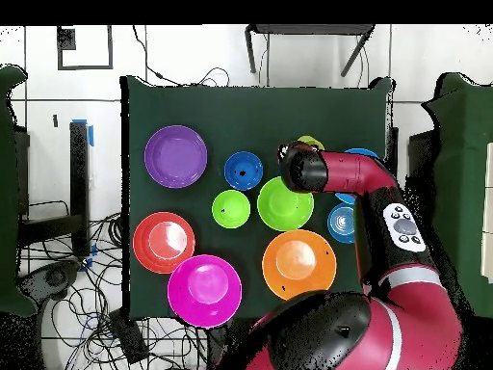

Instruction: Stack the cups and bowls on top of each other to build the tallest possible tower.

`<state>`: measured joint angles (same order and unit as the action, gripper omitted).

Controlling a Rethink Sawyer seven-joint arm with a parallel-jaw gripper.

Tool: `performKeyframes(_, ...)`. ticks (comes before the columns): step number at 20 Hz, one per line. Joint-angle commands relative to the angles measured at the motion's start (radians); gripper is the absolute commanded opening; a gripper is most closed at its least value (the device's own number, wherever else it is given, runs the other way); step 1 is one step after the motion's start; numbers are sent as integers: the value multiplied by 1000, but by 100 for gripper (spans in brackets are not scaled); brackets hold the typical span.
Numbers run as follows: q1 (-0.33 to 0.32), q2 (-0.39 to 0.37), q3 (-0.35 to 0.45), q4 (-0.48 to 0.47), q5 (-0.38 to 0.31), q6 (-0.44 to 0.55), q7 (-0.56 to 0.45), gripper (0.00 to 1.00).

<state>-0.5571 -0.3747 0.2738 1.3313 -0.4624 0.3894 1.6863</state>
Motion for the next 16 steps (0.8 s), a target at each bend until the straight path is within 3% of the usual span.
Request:
performKeyframes(1,33,-14,53,65,-16,22,3,0)
performKeyframes(11,104,-230,-14,154,61,246,23,0)
performKeyframes(16,110,-281,-32,233,85,258,51,0)
